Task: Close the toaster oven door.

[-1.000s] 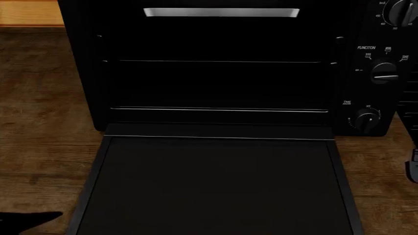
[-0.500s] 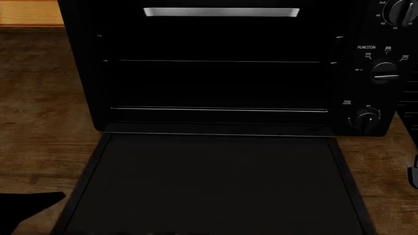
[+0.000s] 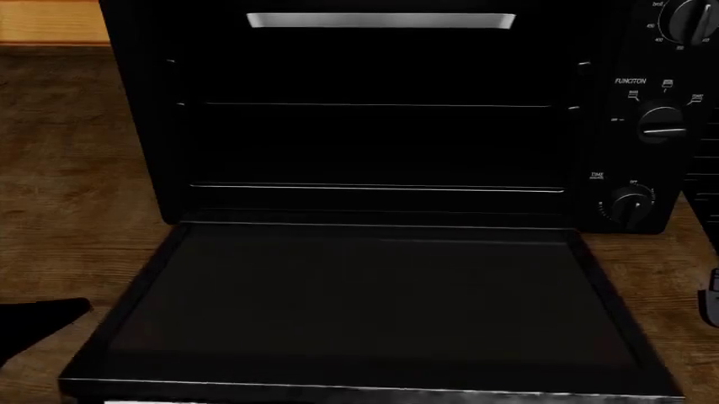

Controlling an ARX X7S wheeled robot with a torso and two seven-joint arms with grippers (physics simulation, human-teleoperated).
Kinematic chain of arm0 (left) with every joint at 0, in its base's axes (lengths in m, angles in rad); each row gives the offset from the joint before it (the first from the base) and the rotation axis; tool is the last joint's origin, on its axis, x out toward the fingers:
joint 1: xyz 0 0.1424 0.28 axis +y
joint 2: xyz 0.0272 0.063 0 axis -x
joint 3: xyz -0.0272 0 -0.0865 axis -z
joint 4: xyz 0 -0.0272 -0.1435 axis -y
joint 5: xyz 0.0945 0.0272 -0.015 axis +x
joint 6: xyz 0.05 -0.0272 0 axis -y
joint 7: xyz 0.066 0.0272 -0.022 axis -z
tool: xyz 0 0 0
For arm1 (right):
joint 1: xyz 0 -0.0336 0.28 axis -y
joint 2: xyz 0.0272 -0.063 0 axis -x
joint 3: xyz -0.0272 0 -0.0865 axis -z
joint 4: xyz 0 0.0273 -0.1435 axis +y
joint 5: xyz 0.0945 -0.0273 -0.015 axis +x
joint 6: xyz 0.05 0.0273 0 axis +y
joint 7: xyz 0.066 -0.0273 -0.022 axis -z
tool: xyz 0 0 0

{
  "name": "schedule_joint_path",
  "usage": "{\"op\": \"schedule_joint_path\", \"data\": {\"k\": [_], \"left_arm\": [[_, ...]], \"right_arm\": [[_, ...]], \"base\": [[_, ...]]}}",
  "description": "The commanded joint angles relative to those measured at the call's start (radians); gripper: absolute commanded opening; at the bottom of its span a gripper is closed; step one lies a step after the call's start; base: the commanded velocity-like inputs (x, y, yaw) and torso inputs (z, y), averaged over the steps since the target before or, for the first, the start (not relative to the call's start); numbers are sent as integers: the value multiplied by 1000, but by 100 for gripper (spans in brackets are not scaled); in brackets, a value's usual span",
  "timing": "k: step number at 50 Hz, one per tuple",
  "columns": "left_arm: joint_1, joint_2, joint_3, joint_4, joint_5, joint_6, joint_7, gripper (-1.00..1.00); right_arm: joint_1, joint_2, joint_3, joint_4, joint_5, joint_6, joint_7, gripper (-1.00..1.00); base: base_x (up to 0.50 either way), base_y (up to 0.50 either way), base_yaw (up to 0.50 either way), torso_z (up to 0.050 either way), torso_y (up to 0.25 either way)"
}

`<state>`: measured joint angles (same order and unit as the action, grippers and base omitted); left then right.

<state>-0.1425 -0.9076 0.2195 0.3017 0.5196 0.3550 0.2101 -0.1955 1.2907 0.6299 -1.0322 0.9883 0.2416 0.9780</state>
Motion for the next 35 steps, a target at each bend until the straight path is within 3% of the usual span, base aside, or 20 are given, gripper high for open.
{"op": "schedule_joint_path", "data": {"k": [1, 35], "left_arm": [[-58, 8, -35, 18, -54, -40, 2, 100], [-287, 104, 42, -53, -107, -80, 92, 100]], "right_arm": [[-6, 15, 8, 0, 9, -8, 11, 100], [-151, -11, 149, -11, 4, -34, 1, 100]], "base": [[0, 0, 0, 0, 0], [0, 0, 0, 0, 1]]}}
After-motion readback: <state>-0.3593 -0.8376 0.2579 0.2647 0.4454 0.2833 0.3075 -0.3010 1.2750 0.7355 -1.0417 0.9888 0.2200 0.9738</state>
